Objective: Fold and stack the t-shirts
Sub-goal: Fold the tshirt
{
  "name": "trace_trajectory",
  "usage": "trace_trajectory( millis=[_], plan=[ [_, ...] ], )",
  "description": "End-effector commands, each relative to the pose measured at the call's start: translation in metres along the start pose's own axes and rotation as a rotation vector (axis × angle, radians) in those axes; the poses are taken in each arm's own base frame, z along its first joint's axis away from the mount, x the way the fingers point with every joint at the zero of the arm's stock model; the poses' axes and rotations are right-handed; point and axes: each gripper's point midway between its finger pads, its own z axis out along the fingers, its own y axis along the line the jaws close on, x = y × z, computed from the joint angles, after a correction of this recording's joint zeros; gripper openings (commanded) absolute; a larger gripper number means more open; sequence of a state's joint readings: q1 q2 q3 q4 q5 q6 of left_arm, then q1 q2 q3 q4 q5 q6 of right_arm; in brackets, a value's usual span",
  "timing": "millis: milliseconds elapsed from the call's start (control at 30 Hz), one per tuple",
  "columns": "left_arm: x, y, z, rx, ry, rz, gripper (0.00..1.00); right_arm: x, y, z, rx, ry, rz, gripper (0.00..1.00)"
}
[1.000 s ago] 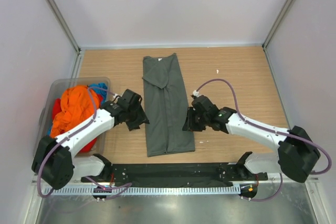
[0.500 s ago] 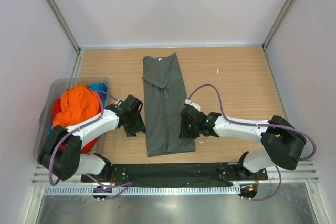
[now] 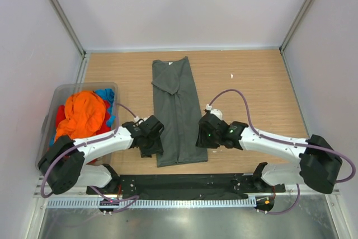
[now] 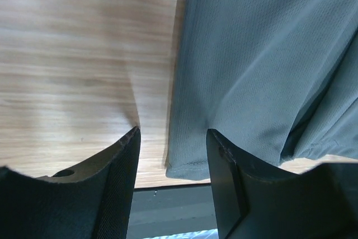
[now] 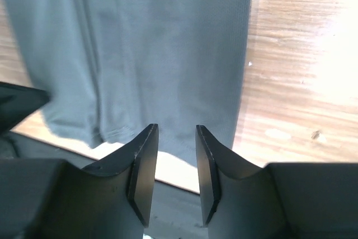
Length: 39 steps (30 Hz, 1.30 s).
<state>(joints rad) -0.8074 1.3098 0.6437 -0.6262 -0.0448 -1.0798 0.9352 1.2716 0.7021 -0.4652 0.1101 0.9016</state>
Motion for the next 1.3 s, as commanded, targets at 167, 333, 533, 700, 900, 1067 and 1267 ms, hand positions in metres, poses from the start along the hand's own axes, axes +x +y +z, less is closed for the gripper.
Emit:
trace_trajectory(
  millis=[167, 333, 533, 700, 900, 1067, 1267],
  plan=[
    [0.027, 0.010, 0.004, 0.027, 0.023, -0.085, 0.51, 0.019, -0.013, -0.012, -0.041, 0.007, 0.085, 0.42],
    [0.039, 0.008, 0.007, 0.034, 0.041, -0.088, 0.46, 0.030, -0.020, -0.007, -0.056, 0.026, 0.106, 0.43],
    [0.045, 0.015, 0.008, 0.010, 0.036, -0.091, 0.43, 0.040, -0.025, -0.003, -0.068, 0.038, 0.135, 0.42],
    [0.048, 0.016, 0.007, 0.009, 0.041, -0.085, 0.43, 0.044, -0.027, 0.001, -0.074, 0.048, 0.149, 0.41],
    [0.055, 0.020, 0.006, -0.006, 0.046, -0.083, 0.40, 0.047, -0.030, 0.002, -0.079, 0.048, 0.163, 0.34],
    [0.050, 0.032, -0.005, -0.079, 0.008, -0.051, 0.39, 0.047, -0.034, 0.001, -0.075, 0.033, 0.168, 0.11],
    [0.052, 0.031, -0.008, -0.069, 0.007, -0.063, 0.40, 0.046, -0.031, 0.002, -0.092, 0.029, 0.167, 0.02]
  ],
)
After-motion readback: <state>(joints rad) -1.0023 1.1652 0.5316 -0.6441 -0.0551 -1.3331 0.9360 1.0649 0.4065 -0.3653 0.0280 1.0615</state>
